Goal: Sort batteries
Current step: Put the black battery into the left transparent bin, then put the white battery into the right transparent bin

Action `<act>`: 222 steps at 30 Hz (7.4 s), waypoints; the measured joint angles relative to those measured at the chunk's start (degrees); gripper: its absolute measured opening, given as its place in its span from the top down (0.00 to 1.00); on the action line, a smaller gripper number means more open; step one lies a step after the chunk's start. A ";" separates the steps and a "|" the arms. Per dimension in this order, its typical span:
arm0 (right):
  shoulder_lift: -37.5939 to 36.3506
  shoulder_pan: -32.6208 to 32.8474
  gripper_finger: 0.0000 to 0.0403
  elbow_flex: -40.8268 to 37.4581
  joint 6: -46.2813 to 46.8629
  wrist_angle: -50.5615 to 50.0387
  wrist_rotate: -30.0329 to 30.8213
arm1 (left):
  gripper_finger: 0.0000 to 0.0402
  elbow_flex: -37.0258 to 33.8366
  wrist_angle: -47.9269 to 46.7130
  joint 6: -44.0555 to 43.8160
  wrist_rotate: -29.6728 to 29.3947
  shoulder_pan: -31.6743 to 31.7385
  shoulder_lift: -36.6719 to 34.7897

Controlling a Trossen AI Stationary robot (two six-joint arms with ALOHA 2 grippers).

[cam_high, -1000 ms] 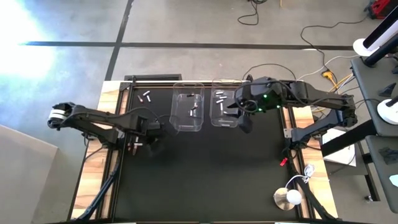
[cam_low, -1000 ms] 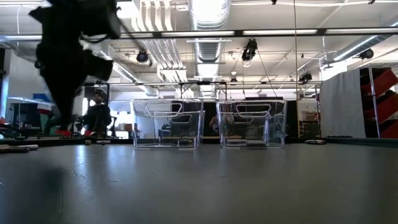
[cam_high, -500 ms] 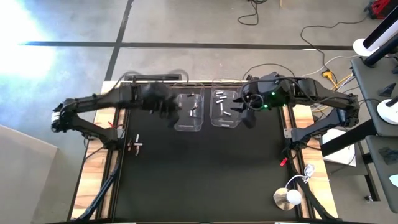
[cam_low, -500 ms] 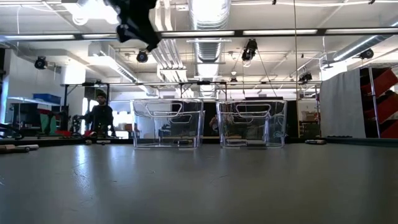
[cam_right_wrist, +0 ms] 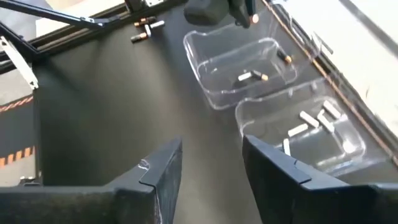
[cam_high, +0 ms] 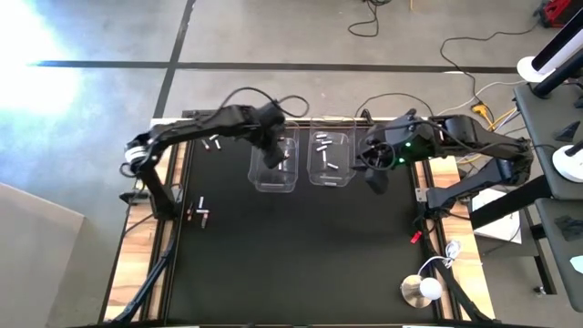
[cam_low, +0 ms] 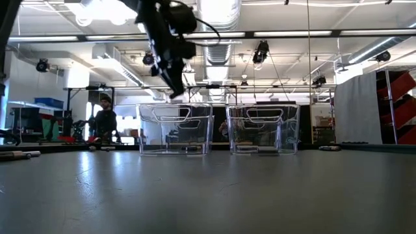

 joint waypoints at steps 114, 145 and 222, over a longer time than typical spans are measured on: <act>16.94 32.44 0.73 32.83 4.38 -16.07 2.01 | 0.90 -12.55 0.66 -87.89 -19.67 -44.79 19.74; 17.32 20.33 0.62 2.68 -14.42 -8.95 5.02 | 0.94 -8.15 3.66 -38.09 -19.19 -10.48 -2.49; 12.86 -7.22 0.38 0.31 -14.79 4.08 4.47 | 0.64 -42.22 -12.31 -28.20 8.41 -16.50 -30.69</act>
